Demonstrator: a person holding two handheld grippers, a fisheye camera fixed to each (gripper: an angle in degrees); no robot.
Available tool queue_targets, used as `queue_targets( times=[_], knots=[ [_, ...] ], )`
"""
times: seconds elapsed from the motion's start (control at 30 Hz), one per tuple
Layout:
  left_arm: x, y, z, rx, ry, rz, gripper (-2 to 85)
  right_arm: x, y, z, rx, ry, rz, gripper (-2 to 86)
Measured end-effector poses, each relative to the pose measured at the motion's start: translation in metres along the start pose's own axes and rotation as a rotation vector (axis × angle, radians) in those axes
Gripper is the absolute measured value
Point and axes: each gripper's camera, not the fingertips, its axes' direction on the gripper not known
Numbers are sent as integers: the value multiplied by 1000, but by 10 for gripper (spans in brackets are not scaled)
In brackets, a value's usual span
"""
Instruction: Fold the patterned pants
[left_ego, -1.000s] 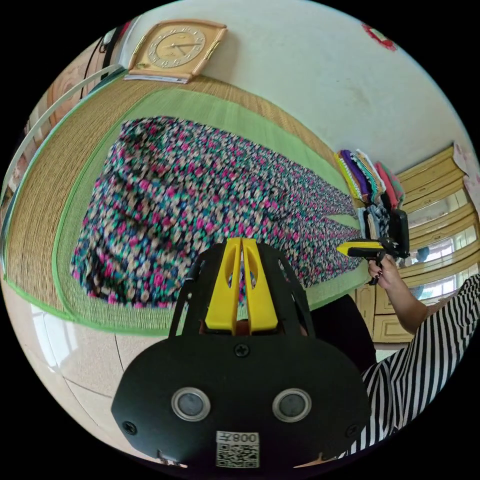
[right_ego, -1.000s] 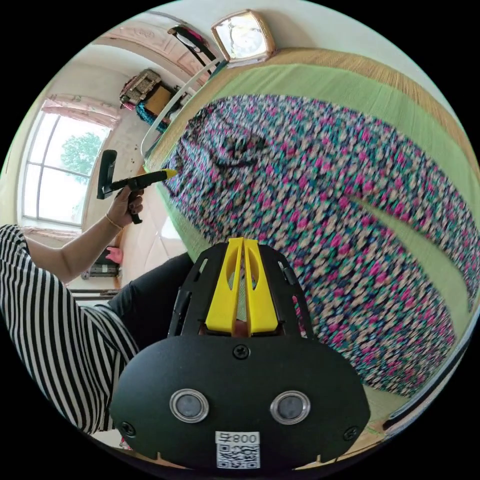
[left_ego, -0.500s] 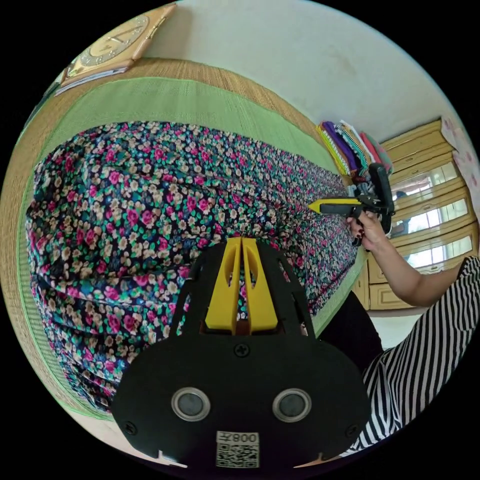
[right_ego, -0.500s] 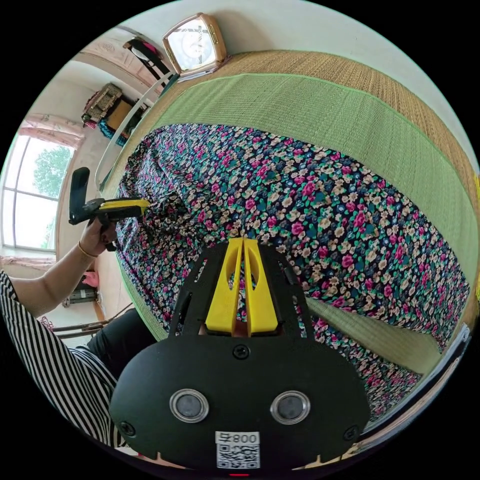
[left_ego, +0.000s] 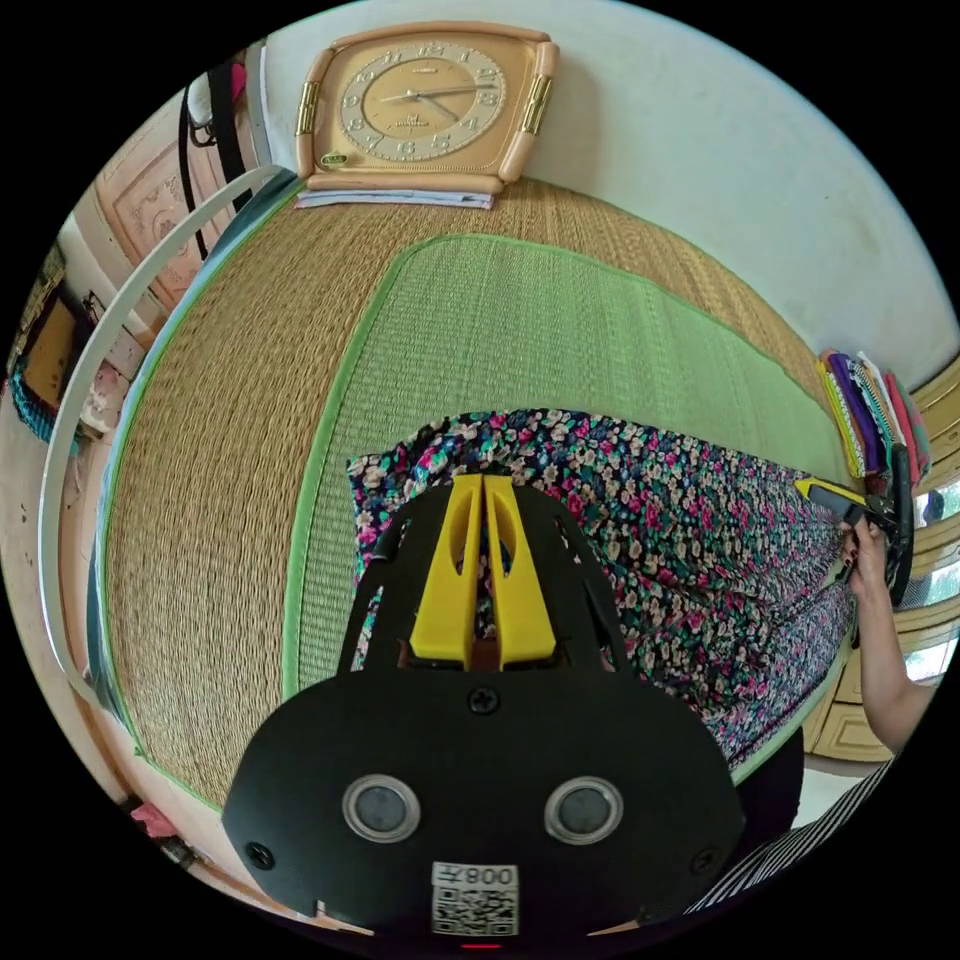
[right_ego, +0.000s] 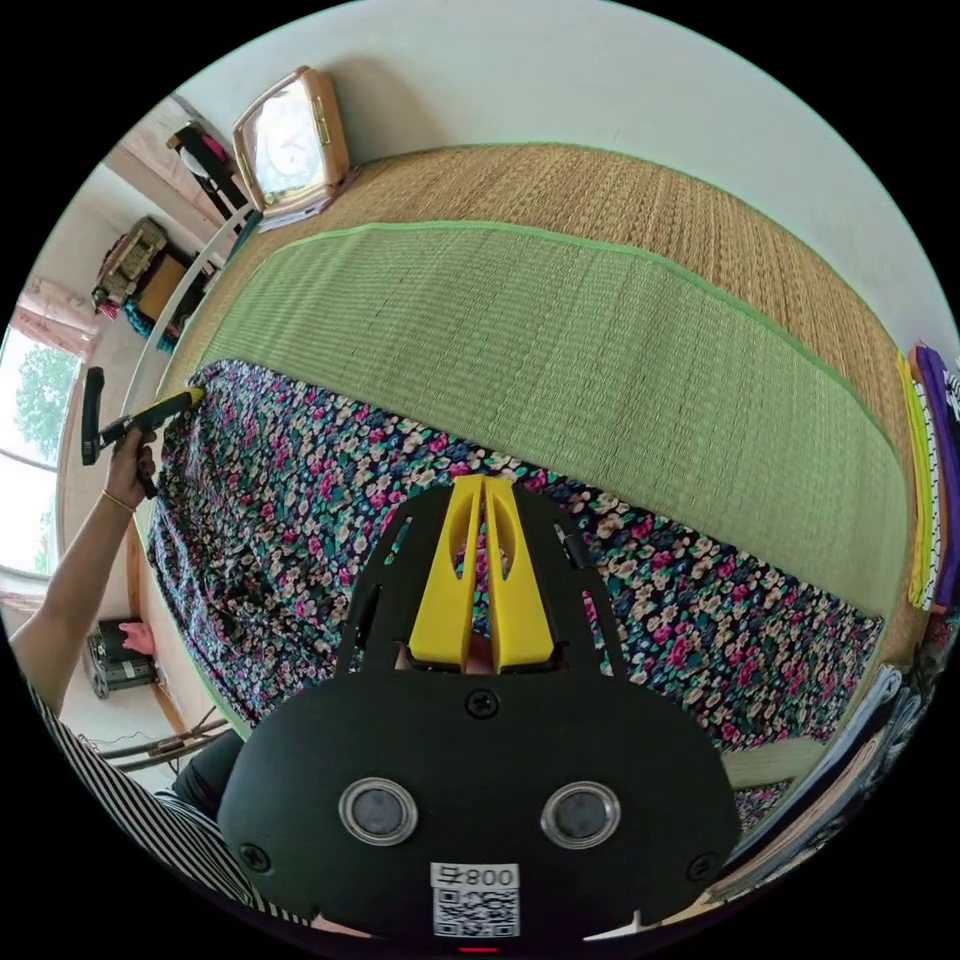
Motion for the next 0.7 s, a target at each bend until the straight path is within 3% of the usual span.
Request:
queue_targets(
  times=[0.4,0.53,0.7],
  knots=[
    [2,-39,-9,34,34,29,2,36,-53,11,11,-6,35,-1],
    [2,-5,-41,103,143,66,1,46,-54,10,13,-56,26,0],
    [-7,69,-67,52,197,41,0,35,-28,-1,51,-159,-18,0]
  ],
)
